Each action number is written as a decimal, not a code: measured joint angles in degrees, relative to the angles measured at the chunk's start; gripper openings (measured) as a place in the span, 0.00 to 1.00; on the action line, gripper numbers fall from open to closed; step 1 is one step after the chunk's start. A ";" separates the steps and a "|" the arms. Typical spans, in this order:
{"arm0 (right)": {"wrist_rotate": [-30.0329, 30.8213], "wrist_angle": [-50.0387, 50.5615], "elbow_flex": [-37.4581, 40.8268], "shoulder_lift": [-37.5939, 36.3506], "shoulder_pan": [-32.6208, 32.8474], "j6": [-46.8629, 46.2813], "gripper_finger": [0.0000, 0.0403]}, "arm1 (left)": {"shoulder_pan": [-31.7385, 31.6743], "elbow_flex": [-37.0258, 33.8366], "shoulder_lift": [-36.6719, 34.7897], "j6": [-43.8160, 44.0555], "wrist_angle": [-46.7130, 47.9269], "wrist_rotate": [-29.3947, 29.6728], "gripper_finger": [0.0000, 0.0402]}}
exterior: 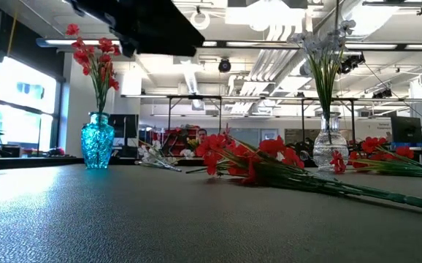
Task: Sort flowers into vase by color
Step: Put the white flower into the transparent vase
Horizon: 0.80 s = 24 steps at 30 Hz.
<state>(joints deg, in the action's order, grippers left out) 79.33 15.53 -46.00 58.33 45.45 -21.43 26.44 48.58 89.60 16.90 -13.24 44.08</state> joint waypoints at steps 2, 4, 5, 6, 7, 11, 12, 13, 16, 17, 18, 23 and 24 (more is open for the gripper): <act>0.92 -0.13 0.00 -5.43 -1.72 5.02 0.00 | 1.42 0.00 0.04 0.11 0.01 1.44 0.40; 2.62 -2.13 0.00 -10.07 -3.63 12.33 0.00 | 2.50 0.00 0.04 0.85 -0.10 2.13 0.40; 4.36 -3.56 -0.02 -11.93 -4.62 16.36 0.00 | 2.90 0.00 0.04 1.04 -0.12 2.57 0.40; 6.16 -5.02 -0.02 -13.60 -5.66 20.25 0.00 | 3.31 0.00 0.04 1.06 -0.17 3.07 0.40; 7.91 -6.12 -0.02 -15.03 -6.56 23.82 0.00 | 3.69 0.00 0.04 1.06 -0.24 3.46 0.40; 8.67 -3.56 -0.04 -19.80 -10.26 29.68 0.00 | 4.19 0.00 0.04 1.04 -0.30 4.61 0.40; 7.78 -1.02 -0.04 -20.89 -11.06 27.79 0.00 | 4.18 0.00 0.04 1.04 -0.32 4.64 0.40; 6.87 2.20 -0.04 -22.15 -11.79 25.21 0.00 | 4.17 0.00 0.04 1.04 -0.32 4.74 0.40; 6.06 13.12 -0.04 -25.49 -13.38 14.03 0.00 | 4.11 0.00 0.04 1.02 -0.19 4.76 0.40; 6.23 16.60 -0.04 -26.45 -13.72 9.88 0.00 | 4.02 0.00 0.04 1.02 -0.19 4.76 0.40; 6.43 19.57 -0.04 -27.19 -13.99 6.25 0.00 | 4.00 0.00 0.04 1.02 -0.17 4.76 0.40; 5.65 27.53 -0.04 -27.94 -13.57 -5.17 0.00 | 4.00 0.00 0.04 1.00 -0.17 4.76 0.40; 4.61 27.54 -0.04 -27.67 -13.26 -5.45 0.00 | 4.00 0.00 0.04 1.02 -0.21 4.76 0.40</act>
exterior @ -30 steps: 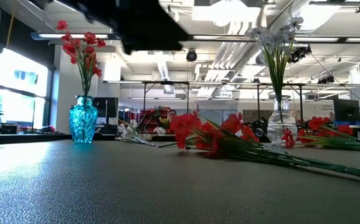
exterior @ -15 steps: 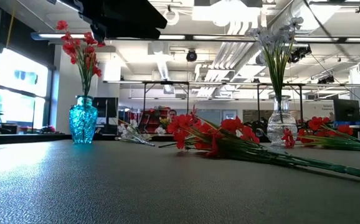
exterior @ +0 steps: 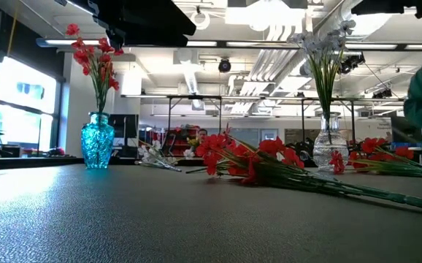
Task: Sort flowers into vase by color
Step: Put the white flower into the transparent vase
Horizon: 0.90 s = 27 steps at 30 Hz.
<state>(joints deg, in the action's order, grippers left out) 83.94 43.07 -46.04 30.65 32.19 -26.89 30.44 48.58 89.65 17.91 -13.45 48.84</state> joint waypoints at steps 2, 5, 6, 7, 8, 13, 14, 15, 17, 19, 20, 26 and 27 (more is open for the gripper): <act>-2.18 -0.19 0.00 0.72 0.59 0.37 0.00 | 0.00 0.00 0.00 0.00 -0.10 0.00 0.40; -6.30 -0.29 0.00 1.92 1.42 1.00 0.00 | 0.00 0.00 0.00 0.09 -0.11 0.00 0.40; -8.70 -0.30 0.00 2.06 1.61 0.60 0.00 | 0.00 0.00 0.00 0.47 -0.11 0.00 0.40; -11.60 -0.32 0.00 2.06 1.65 -0.41 0.00 | 0.00 0.00 0.01 0.89 -0.11 0.00 0.40; -14.92 -0.30 0.00 2.08 1.54 -1.90 0.00 | 0.00 0.00 0.01 1.16 -0.11 0.00 0.40; -31.60 1.82 0.00 4.01 -0.21 -10.91 0.00 | 0.00 0.00 0.02 1.53 -0.15 0.00 0.40; -34.07 3.41 0.00 5.20 -0.87 -13.37 0.00 | 0.00 0.00 0.02 1.55 -0.19 -0.02 0.40; -36.34 5.70 0.00 6.55 -1.70 -16.29 0.00 | 0.00 0.00 0.02 1.55 -0.26 -0.01 0.40; -41.36 11.78 0.00 9.96 -3.72 -23.43 0.00 | 0.00 0.00 0.02 1.55 -0.67 -0.02 0.40; -46.73 18.91 0.00 14.11 -5.90 -30.79 0.00 | 0.00 0.00 0.02 1.53 -1.00 -0.02 0.40; -49.36 22.32 0.00 16.26 -6.86 -33.87 0.00 | -0.02 0.00 0.02 1.53 -1.14 -0.04 0.40; -62.63 33.55 0.00 29.37 -11.32 -41.13 0.12 | -0.02 0.00 0.02 1.57 -1.16 -0.42 0.40; -64.86 33.48 0.00 31.18 -11.70 -40.60 0.16 | 0.00 0.00 0.02 1.56 -1.16 -0.63 0.40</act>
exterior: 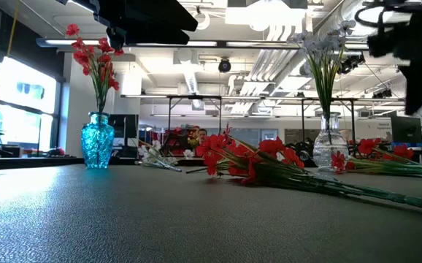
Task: Sort flowers into vase by color
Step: Put the white flower into the transparent vase
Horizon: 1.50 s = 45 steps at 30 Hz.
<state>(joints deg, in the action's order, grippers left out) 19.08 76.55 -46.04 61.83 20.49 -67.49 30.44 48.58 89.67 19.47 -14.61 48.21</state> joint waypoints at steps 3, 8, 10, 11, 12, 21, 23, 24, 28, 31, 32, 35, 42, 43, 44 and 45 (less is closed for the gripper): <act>-4.64 -0.58 0.00 5.30 -0.26 2.05 0.28 | 0.09 0.00 0.00 0.01 0.00 -0.09 0.40; -8.09 -0.37 0.02 11.39 -0.72 4.54 0.39 | 0.49 0.00 0.00 -0.01 0.05 -0.09 0.40; -8.47 -1.69 1.19 12.03 -1.62 5.26 0.40 | 0.73 0.00 0.00 -0.01 0.15 -0.09 0.40; -9.49 -2.96 2.46 11.98 -2.38 5.97 0.39 | 0.81 0.00 0.00 -0.03 0.15 -0.09 0.40; -10.89 -4.76 4.30 11.73 -3.40 6.76 0.38 | 0.94 0.00 0.00 -0.03 0.17 -0.09 0.40; -11.57 -9.46 9.07 10.90 -9.89 9.35 0.27 | 1.55 0.00 0.00 -0.03 0.28 -0.09 0.40; -11.84 -9.52 9.07 10.90 -10.63 9.44 0.24 | 1.55 0.00 0.00 0.01 0.26 -0.09 0.40; -11.90 -9.54 9.07 10.92 -11.00 9.47 0.23 | 1.55 0.00 0.00 0.26 0.26 -0.09 0.40; -12.00 -9.56 9.09 10.92 -12.29 9.50 0.22 | 1.55 0.00 0.00 0.94 0.24 -0.09 0.40; -12.04 -10.86 10.02 10.92 -13.28 10.32 0.22 | 1.55 0.00 0.00 0.98 0.22 -0.09 0.40; -12.21 -11.62 10.50 10.92 -13.72 10.80 0.22 | 1.55 0.00 0.00 0.98 0.24 -0.09 0.40; -13.13 -13.46 11.61 10.92 -15.24 12.06 0.22 | 1.55 0.00 0.00 0.97 0.22 -0.09 0.40; -13.64 -14.02 12.14 10.90 -17.56 13.15 0.15 | 1.55 0.00 0.00 0.93 0.24 -0.09 0.40; -13.81 -14.23 12.44 10.92 -17.96 13.49 0.13 | 1.55 0.00 0.00 0.94 0.24 -0.09 0.40; -13.95 -14.73 12.81 10.92 -18.34 13.69 0.11 | 1.55 0.00 0.00 0.94 0.24 -0.09 0.40; -14.12 -15.24 13.17 10.92 -18.69 13.82 0.10 | 1.55 0.00 0.00 0.95 0.24 -0.09 0.40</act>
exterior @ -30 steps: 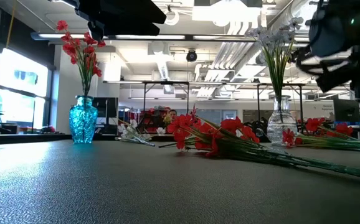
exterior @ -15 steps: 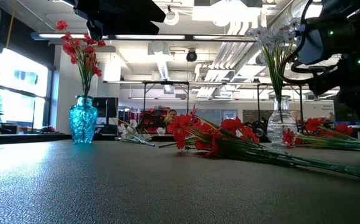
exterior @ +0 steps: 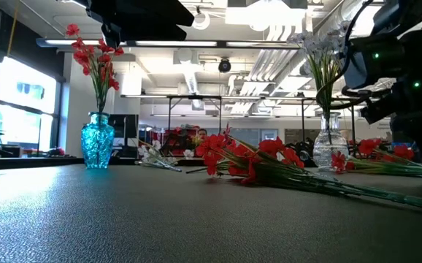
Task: Sort flowers into vase by color
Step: Put the white flower into the transparent vase
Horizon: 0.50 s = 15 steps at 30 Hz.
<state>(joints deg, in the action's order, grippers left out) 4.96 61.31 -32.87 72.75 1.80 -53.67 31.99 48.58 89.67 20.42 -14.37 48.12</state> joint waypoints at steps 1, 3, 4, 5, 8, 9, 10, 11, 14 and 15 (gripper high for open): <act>-0.03 -0.30 0.29 0.02 -0.33 0.16 0.09 | 0.00 0.00 0.00 -0.02 0.00 0.00 0.40; 0.06 -0.66 0.74 0.02 -0.86 0.38 0.07 | 0.00 0.00 0.00 -0.02 0.02 0.00 0.40; 0.12 -0.69 0.80 0.02 -1.07 0.44 0.06 | 0.00 0.00 0.00 -0.02 0.00 0.00 0.40; 0.18 -0.74 0.80 0.02 -1.17 0.42 0.05 | 0.00 0.00 0.00 -0.02 0.02 0.00 0.40; 0.34 -0.74 0.78 0.02 -1.18 0.77 0.01 | 0.00 0.00 0.00 -0.02 0.02 0.00 0.40; 0.27 -0.74 0.78 0.02 -1.18 1.11 0.01 | 0.00 0.00 0.00 -0.02 0.02 0.00 0.40; 0.07 -0.72 0.78 0.02 -1.18 1.20 0.01 | 0.00 0.00 0.00 -0.02 0.02 0.00 0.40; -0.04 -0.68 0.76 0.02 -1.18 1.24 0.00 | 0.00 0.00 0.00 -0.02 0.01 0.00 0.40; -0.10 -0.60 0.71 0.02 -0.80 1.22 0.00 | 0.00 0.00 0.00 -0.02 0.02 0.00 0.40; -0.13 -0.44 0.51 0.02 -0.59 1.22 0.00 | 0.00 0.00 0.00 -0.02 0.00 0.00 0.40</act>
<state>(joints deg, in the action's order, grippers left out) 4.83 60.87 -32.36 72.77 1.21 -52.45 31.99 48.58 89.67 20.40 -14.37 48.12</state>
